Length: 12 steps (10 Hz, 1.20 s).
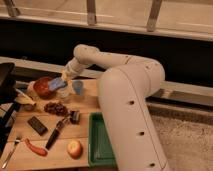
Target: Place sponge in paper cup
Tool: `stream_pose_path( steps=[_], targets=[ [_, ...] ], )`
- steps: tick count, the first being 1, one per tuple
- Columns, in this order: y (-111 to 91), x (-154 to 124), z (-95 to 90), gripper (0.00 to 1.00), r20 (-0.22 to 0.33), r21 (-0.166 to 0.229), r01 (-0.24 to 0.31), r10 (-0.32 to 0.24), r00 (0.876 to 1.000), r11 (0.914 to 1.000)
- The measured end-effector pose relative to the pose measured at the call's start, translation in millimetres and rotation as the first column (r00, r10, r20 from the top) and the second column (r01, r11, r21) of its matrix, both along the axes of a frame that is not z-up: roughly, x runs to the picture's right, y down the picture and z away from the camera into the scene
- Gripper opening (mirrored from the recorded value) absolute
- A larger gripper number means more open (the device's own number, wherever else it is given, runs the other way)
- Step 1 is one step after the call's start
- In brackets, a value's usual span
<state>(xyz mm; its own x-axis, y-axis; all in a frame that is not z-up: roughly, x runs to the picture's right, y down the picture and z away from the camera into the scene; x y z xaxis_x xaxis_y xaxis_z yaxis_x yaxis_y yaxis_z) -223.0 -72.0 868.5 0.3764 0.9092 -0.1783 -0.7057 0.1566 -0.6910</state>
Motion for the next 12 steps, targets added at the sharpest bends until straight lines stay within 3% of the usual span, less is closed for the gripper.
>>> stream_pose_path(
  steps=[5,6,12],
  targets=[
    [2.1,5.4,14.8,0.71,-0.039,-0.035,-0.022,0.021,0.999,0.9991],
    [2.0,7.8,16.0,0.77,-0.047,-0.038,-0.027,0.025,0.999,0.9989],
    [-8.7,28.9,12.9,0.79,-0.085,-0.015,-0.064,0.062,0.994,0.9978]
  ],
)
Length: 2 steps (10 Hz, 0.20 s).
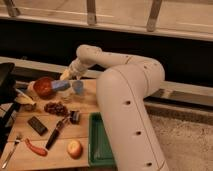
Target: Place sponge in paper cup
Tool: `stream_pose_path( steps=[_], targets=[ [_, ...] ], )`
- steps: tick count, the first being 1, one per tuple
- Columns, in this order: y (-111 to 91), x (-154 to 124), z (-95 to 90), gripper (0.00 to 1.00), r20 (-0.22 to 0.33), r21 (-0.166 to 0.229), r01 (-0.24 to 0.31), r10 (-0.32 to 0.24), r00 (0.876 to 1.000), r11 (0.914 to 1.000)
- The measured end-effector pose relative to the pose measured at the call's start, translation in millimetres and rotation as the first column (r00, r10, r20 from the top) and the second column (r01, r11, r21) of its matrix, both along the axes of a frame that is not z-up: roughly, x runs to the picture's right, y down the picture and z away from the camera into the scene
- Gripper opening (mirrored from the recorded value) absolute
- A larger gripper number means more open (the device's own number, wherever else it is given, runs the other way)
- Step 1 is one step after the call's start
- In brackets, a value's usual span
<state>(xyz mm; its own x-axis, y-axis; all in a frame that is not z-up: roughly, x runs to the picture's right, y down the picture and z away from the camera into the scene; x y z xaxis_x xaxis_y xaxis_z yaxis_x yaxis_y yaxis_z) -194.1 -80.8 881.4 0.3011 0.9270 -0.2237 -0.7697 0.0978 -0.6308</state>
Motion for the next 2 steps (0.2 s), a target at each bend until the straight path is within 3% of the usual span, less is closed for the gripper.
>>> stream_pose_path(
  steps=[2],
  targets=[
    [-8.7,16.9,-4.5,0.79,-0.024,0.017,-0.032,0.033,0.999,0.9993]
  ],
)
